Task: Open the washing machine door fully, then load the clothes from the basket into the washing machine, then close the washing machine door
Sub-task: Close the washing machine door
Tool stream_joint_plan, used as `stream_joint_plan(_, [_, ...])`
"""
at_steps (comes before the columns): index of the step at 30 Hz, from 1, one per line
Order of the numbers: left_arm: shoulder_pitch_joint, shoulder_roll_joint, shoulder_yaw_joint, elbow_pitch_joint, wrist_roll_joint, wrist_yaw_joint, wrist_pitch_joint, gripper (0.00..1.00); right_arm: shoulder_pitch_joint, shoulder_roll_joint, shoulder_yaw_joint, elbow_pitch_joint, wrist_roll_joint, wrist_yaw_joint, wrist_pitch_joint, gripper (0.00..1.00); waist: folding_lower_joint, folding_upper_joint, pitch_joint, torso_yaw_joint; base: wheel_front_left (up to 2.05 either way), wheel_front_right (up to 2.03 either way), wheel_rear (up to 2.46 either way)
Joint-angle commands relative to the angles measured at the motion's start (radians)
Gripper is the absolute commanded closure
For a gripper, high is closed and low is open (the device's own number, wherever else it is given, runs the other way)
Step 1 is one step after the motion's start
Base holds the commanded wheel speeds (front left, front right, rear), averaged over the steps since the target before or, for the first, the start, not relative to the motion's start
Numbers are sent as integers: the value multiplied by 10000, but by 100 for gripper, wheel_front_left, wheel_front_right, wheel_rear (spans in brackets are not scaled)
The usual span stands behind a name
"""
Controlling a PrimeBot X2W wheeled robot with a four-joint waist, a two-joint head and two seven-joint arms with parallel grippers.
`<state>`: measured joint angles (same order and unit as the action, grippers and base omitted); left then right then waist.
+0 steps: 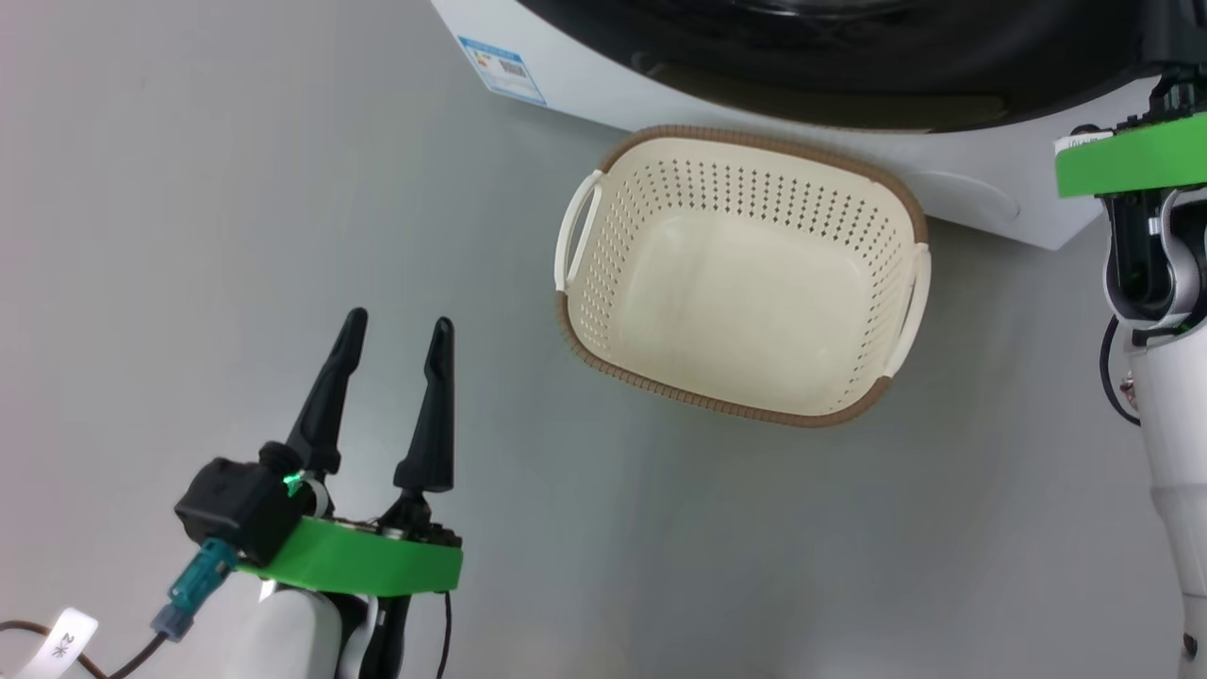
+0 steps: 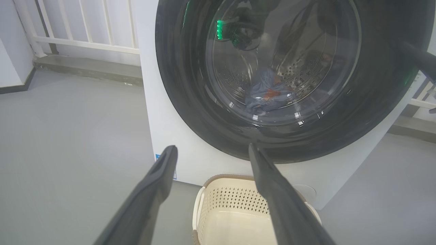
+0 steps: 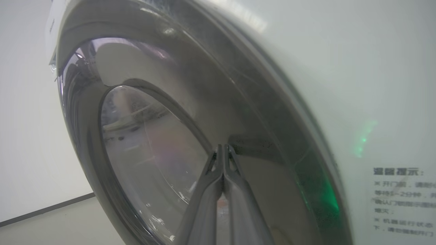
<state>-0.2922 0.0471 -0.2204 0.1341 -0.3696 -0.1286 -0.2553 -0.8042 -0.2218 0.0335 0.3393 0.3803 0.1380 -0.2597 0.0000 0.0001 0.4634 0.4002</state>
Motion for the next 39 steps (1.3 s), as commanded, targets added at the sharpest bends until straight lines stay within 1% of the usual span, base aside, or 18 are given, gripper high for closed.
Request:
stream_joint_plan(1, [7,345,375,-37,-11,-21,-65,0,369,114,226,-186,148,-73,-21,100,0,-1,-341,-176,0,0,0])
stream_joint_plan(9, [165,583,492,348,-62,-21,-65,0,1377,244,421,-293,296,-73,-21,100,0,-1,-1021,-548,0,0,0])
stream_joint_plan(10, [198,621,522,382,-65,-21,-65,0,1521,266,443,-307,307,-73,-21,93,0,-1,-1116,-617,0,0,0])
stream_joint_plan(11, [237,663,553,414,-67,-21,-65,0,1663,293,465,-317,310,-73,-21,77,0,-1,-1218,-693,0,0,0])
stream_joint_plan(13, [334,761,608,496,-66,-21,-65,0,1969,373,522,-328,320,-73,-21,58,0,-1,-1443,-853,0,0,0])
stream_joint_plan(14, [388,818,617,565,-60,-21,-65,0,2127,398,578,-324,309,-73,-21,44,0,-1,-1562,-929,0,0,0])
stream_joint_plan(15, [439,879,624,641,-53,-21,-65,0,2277,422,611,-321,322,-73,-21,24,0,-1,-1681,-1005,0,0,0])
stream_joint_plan(16, [485,939,636,704,-47,-21,-65,0,2423,443,641,-315,338,-73,-21,14,0,-1,-1799,-1087,0,0,0])
stream_joint_plan(17, [528,1001,642,751,-41,-21,-65,0,2570,460,659,-305,337,-73,-21,0,0,-1,-1918,-1168,0,0,0])
stream_joint_plan(18, [619,1116,678,848,-35,-21,-65,0,2864,524,547,-296,349,-73,-21,0,0,-1,-2153,-1335,0,0,0])
stream_joint_plan(23, [834,1335,858,997,3,-21,-65,0,3568,617,228,-301,355,-73,-21,0,0,-1,-2656,-1745,0,0,0])
stream_joint_plan(29, [1147,1522,1048,1228,78,-21,-65,0,4457,620,123,-338,314,-73,-21,0,0,-1,-3203,-2285,0,0,0])
stream_joint_plan(34, [1367,1632,1180,1382,103,-21,-65,0,5161,567,294,-440,306,-73,-21,0,0,-1,-3614,-2712,0,0,0])
stream_joint_plan(39, [1581,1711,1342,1538,144,-21,-65,0,5878,278,702,-654,369,-73,-21,0,0,-1,-4004,-3072,0,0,0])
